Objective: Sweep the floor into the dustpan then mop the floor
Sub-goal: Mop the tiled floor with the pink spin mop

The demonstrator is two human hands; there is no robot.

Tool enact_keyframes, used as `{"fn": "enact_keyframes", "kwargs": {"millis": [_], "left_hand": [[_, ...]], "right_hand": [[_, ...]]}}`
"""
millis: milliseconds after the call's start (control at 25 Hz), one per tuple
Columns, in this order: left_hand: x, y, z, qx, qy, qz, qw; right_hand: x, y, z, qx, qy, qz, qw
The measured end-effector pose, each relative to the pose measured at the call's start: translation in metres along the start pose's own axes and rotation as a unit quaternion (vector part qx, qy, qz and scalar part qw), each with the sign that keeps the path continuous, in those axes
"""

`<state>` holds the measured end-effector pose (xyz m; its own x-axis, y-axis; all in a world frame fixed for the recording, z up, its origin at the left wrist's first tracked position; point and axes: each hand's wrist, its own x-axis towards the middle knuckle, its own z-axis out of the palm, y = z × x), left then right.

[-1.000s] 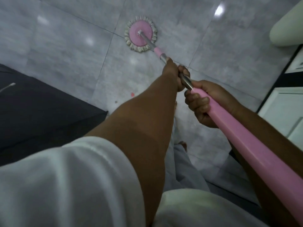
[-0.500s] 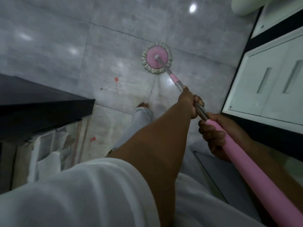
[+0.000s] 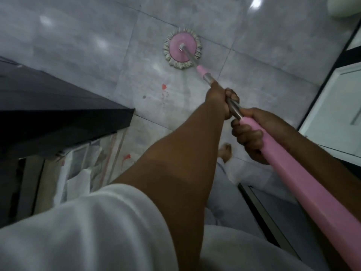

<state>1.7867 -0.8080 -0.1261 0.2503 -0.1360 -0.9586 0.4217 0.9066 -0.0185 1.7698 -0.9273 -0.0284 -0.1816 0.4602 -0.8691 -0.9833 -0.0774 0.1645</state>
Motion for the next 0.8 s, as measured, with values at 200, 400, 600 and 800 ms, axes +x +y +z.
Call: {"fn": "enact_keyframes", "kwargs": {"millis": [200, 400, 600, 800], "left_hand": [[0.002, 0.095, -0.048, -0.052, 0.013, 0.049, 0.997], [0.001, 0.129, -0.08, -0.062, 0.033, 0.079, 0.994], [0.001, 0.092, -0.087, -0.037, 0.058, 0.076, 0.995], [-0.01, -0.009, -0.091, 0.002, 0.066, 0.046, 0.997]], "right_hand": [[0.062, -0.015, 0.085, -0.024, -0.026, -0.006, 0.999], [0.086, -0.009, 0.119, -0.037, -0.035, -0.009, 0.999], [0.077, 0.018, 0.088, -0.019, -0.026, -0.031, 0.999], [0.04, 0.083, 0.015, 0.04, -0.026, -0.034, 0.998]]}}
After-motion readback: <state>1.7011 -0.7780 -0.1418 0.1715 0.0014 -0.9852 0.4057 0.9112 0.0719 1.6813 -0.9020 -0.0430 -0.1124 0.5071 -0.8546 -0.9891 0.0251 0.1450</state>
